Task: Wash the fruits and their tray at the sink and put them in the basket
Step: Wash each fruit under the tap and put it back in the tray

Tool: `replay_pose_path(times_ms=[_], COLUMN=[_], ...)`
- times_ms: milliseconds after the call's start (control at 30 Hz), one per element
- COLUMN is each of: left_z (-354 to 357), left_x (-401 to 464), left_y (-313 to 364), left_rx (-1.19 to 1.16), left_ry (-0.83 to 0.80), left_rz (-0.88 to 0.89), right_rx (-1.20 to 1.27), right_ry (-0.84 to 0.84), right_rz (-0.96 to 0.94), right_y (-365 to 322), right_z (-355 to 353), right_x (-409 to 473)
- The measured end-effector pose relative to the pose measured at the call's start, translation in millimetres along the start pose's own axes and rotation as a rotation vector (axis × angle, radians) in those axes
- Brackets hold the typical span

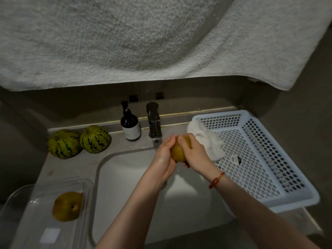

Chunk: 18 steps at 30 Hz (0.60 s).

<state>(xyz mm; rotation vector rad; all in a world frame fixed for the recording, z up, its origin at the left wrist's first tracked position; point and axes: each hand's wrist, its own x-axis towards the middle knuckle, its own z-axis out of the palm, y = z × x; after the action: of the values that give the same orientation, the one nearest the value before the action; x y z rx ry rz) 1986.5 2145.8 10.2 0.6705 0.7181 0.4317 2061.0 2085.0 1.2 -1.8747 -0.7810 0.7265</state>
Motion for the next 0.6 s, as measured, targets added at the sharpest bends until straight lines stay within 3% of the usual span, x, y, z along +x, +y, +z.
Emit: replay_pose_path(times_ms=[133,267,333,467,600], left_z=[-5.4,-36.3,-53.6,-79.5,-90.5], left_x=[-5.7,-12.8,-11.9,-6.4,3.1], left_y=[5.9,7.1,5.9,7.6,12.6], left_rx=[0.101,-0.042,-0.115,-0.194,-0.249], left_ry=[0.076,0.154,0.243,0.364,0.388], left_rz=[-0.197,-0.305,-0.341,-0.346,-0.336], right_rx=[-0.148,-0.447,-0.392,0.001,0.073], right_ry=[0.110,0.094,0.068,-0.075,-0.232], right_rz=[-0.327,-0.450,-0.341,0.108,0.277], right_y=[14.5,10.1,-7.0,-51.2,-70.7], right_z=[14.1,20.8,23.1,22.7,32.6], right_x=[-17.0,-11.2,8.8,64.3,79.9])
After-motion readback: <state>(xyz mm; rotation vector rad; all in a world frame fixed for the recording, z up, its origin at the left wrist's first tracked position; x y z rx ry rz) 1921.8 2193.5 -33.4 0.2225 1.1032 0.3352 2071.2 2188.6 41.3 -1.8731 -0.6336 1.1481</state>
